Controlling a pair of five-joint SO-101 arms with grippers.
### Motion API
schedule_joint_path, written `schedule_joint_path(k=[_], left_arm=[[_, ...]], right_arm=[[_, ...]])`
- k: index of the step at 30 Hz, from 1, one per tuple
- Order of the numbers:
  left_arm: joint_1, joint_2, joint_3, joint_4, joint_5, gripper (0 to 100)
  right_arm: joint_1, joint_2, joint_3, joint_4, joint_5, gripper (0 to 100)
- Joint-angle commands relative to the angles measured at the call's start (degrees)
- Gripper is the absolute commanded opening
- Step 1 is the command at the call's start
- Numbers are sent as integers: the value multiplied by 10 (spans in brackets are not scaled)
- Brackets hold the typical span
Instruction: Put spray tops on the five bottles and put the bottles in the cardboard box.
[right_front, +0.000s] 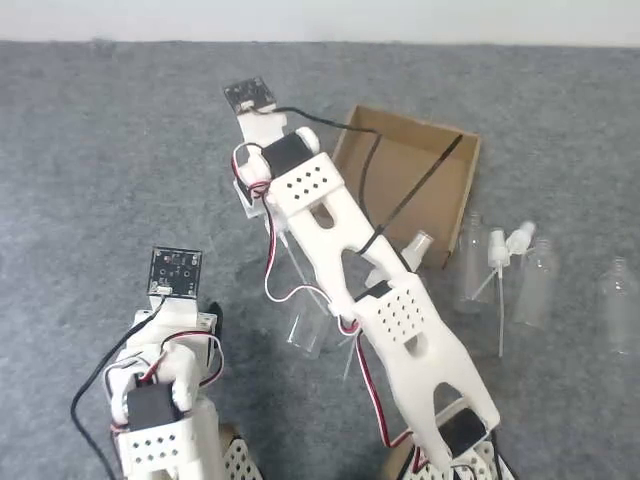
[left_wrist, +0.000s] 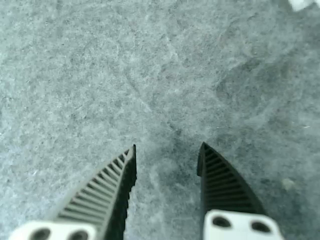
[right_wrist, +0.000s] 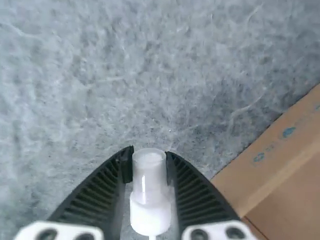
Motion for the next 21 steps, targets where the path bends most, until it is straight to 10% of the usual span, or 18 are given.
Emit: schedule_joint_path(k=[1,21], left_arm=[[-2,-12,-5,-10,-4,181],[-2,-12,-5,-11,-4,181]], right_arm=[[-3,-7,-5,-11,-9,146],[51,-134,-167,128,57,74]])
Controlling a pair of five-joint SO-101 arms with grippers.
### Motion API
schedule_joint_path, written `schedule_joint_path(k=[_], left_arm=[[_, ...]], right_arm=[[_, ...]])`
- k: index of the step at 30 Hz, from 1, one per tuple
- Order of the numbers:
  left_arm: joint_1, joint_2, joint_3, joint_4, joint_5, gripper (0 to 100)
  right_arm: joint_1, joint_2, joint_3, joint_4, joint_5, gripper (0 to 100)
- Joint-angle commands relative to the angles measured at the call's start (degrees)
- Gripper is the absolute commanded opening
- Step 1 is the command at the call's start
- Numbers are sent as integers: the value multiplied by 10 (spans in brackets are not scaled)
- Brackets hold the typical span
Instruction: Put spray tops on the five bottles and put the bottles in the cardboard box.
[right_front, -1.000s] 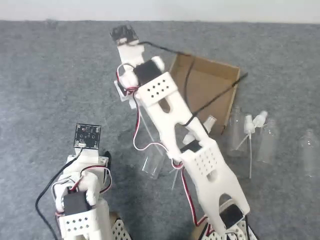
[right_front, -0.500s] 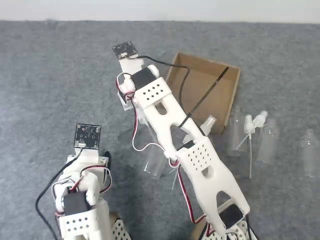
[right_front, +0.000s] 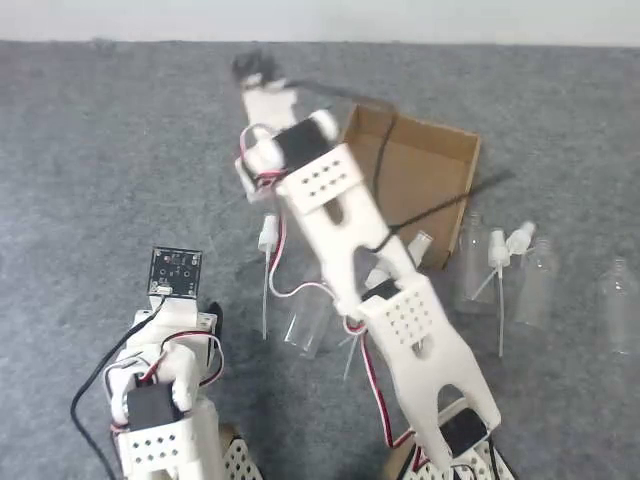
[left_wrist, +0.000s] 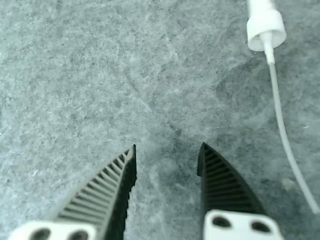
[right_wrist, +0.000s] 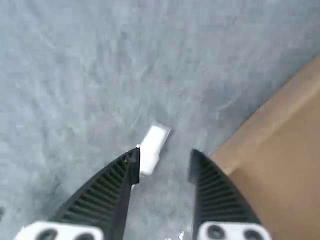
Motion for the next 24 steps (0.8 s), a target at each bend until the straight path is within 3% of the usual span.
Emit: schedule_joint_path(k=[1,8,15,20,24], left_arm=[[-3,-12,-5,-11,-4,181],[-3,-12,-5,-11,-4,181],[-3,-12,-5,-11,-4,181],[-3,-12,-5,-11,-4,181],[-3,-12,-5,-11,-4,181]], right_arm=[[51,-109,-43,27,74,74],[167,-299,163,26,101,74],[346,-522,438,22,217,76],[470,-555,527,9,266,168],[515,-528,569,-28,267,236]])
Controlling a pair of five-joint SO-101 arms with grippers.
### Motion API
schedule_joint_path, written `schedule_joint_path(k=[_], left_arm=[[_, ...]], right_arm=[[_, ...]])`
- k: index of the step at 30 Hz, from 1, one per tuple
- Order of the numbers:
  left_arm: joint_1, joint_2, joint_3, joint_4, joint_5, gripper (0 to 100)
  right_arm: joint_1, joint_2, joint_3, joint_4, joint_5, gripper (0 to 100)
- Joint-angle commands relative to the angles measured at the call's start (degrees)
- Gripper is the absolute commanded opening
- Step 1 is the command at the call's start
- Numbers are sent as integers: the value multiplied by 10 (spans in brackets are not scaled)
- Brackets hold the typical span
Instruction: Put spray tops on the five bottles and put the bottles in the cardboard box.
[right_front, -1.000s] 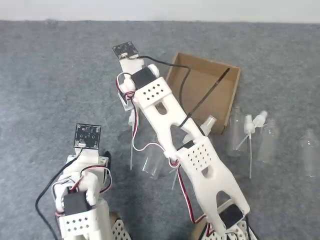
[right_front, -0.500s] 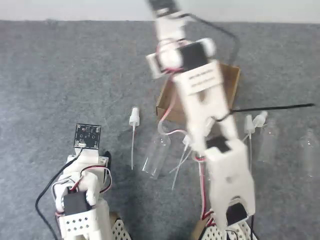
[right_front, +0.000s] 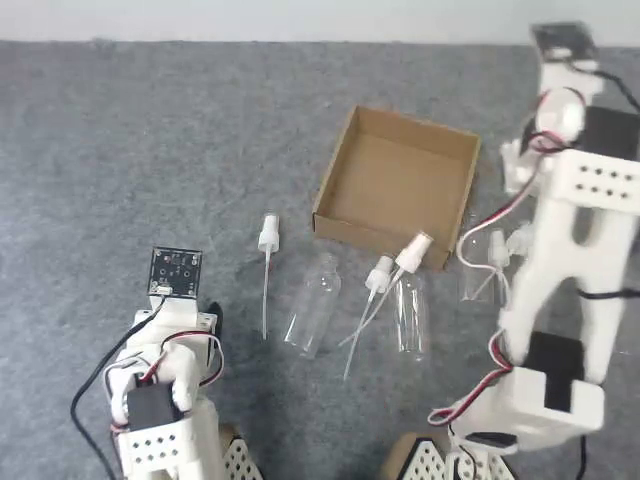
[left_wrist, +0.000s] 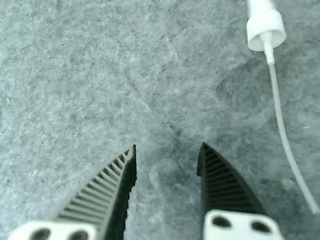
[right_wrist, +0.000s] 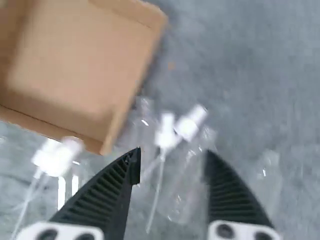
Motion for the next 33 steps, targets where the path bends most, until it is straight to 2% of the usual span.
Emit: schedule_joint_path(k=[1,4,9,21,33], left_arm=[[-3,-12,-5,-11,-4,181],[-3,-12,-5,-11,-4,181],[-3,-12,-5,-11,-2,181],[-3,-12,-5,-11,-2,181],[-3,-12,-5,-11,-3,181]], right_arm=[[44,-3,33,-36,12,236],[44,35,54,-77,4,236],[41,114,55,-136,-66,236],[22,253,55,-234,-153,236],[38,302,55,-235,-159,236]])
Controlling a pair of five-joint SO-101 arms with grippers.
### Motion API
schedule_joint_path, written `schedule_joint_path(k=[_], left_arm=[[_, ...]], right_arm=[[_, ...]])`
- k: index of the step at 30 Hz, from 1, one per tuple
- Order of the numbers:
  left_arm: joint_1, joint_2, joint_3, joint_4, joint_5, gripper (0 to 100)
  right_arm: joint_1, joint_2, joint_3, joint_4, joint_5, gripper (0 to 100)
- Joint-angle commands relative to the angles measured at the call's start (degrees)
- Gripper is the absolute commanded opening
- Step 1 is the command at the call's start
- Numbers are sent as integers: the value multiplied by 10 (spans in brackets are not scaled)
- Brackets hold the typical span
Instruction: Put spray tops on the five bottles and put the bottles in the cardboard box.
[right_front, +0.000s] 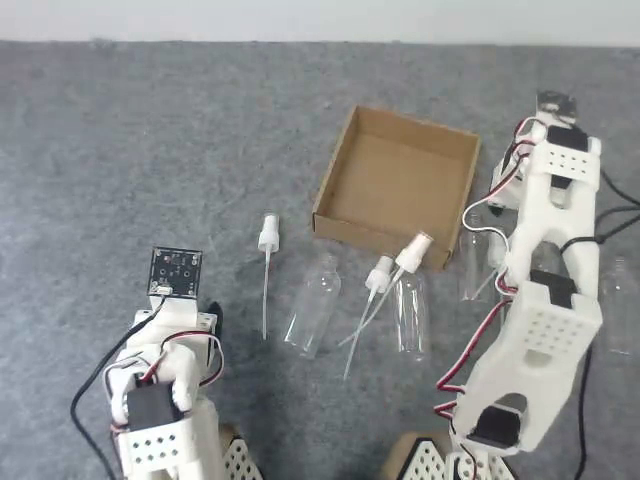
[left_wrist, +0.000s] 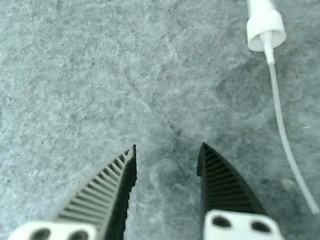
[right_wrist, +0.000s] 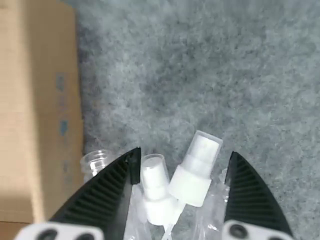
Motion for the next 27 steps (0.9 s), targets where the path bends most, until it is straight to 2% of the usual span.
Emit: schedule_joint_path(k=[1,15,21,27], left_arm=[[-3,-12,-5,-11,-3,181],[-3,-12,-5,-11,-3,181],[-3,-12,-5,-11,-4,181],[-3,-12,-5,-11,-4,181]], right_arm=[[6,9,-5,-4,-7,236],[67,44,-5,-15,-6,234],[63,44,-5,-15,-3,135],[65,44,-3,-37,-1,114]])
